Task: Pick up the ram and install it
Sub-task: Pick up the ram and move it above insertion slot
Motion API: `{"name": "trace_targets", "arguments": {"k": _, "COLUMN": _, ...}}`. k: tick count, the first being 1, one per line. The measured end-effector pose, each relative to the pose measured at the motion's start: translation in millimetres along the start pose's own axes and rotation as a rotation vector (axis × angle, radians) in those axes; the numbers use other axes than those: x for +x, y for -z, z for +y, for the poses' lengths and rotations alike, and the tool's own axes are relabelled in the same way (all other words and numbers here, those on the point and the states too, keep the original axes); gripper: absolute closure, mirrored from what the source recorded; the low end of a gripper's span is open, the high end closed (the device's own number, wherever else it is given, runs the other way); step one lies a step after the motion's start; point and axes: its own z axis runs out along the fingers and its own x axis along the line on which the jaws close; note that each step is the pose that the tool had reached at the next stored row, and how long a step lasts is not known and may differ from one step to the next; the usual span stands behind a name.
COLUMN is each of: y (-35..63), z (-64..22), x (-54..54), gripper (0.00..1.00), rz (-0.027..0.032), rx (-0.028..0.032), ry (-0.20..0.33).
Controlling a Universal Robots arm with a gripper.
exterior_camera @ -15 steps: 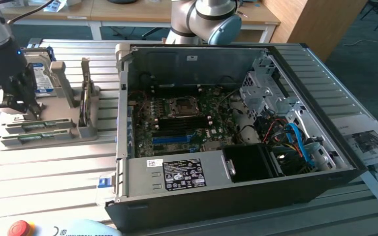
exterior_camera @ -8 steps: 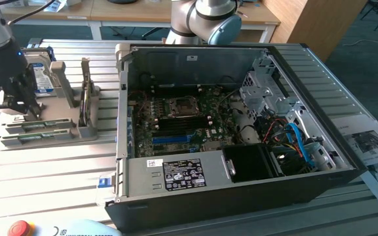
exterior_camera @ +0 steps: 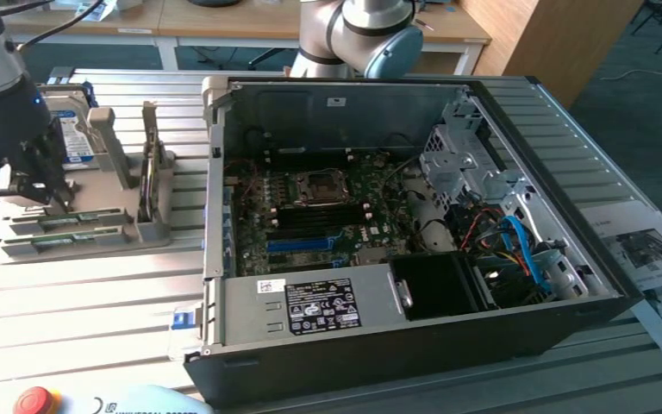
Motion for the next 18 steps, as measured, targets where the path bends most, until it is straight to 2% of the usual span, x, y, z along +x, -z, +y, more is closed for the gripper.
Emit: {"name": "trace_targets", "arguments": {"k": 18, "y": -17.6, "z": 0.2, "x": 1.2, "gripper": 0.69, "rz": 0.0, "rx": 0.0001, "ry": 0.0}}
